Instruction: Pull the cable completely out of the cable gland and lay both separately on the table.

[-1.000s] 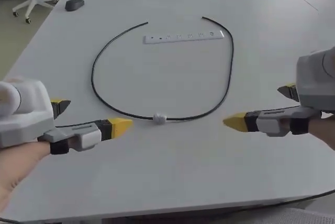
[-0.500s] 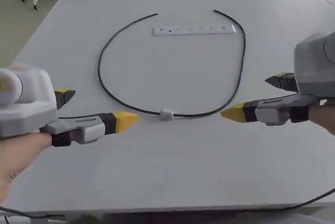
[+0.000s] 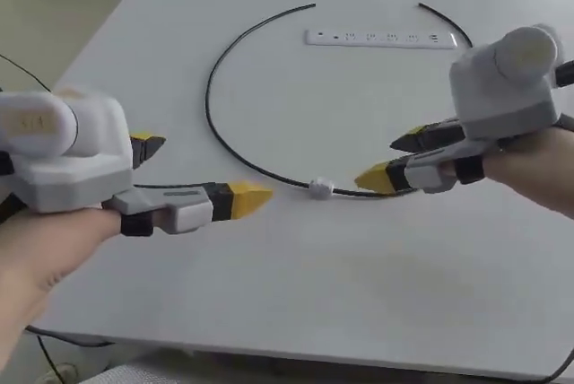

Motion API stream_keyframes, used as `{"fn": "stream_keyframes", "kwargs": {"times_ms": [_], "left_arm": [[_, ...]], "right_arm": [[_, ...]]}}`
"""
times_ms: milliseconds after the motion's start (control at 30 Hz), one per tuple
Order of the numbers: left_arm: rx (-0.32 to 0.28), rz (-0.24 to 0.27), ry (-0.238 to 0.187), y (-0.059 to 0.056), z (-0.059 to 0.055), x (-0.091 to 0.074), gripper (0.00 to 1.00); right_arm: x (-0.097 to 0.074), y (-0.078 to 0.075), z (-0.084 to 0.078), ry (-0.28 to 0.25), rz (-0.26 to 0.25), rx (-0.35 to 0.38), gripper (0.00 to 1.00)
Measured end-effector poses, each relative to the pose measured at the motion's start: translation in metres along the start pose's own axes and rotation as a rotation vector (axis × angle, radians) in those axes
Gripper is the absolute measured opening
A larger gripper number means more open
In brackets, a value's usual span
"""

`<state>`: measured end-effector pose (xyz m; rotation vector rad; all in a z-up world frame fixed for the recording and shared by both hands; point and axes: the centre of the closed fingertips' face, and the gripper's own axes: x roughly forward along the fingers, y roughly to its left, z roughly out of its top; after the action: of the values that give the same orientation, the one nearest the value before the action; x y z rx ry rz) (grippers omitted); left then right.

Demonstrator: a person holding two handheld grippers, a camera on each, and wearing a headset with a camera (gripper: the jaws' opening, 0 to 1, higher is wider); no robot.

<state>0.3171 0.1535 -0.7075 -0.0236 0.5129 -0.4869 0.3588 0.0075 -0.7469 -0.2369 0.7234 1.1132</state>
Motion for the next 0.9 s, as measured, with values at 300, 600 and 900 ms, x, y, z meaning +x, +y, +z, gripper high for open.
{"fn": "stream_keyframes", "kwargs": {"times_ms": [300,600,900], "left_arm": [[-0.007,0.013,-0.005,0.007,-0.002,-0.001,0.99],[0.006,0.024,-0.006,0.009,-0.004,-0.002,0.99],[0.005,0.036,-0.008,0.014,-0.004,-0.004,0.99]], "right_arm": [[0.035,0.0,-0.011,0.057,0.043,-0.127,0.39],[0.059,-0.002,-0.024,0.084,0.055,-0.196,0.28],[0.072,-0.004,-0.022,0.075,0.059,-0.238,0.21]]}}
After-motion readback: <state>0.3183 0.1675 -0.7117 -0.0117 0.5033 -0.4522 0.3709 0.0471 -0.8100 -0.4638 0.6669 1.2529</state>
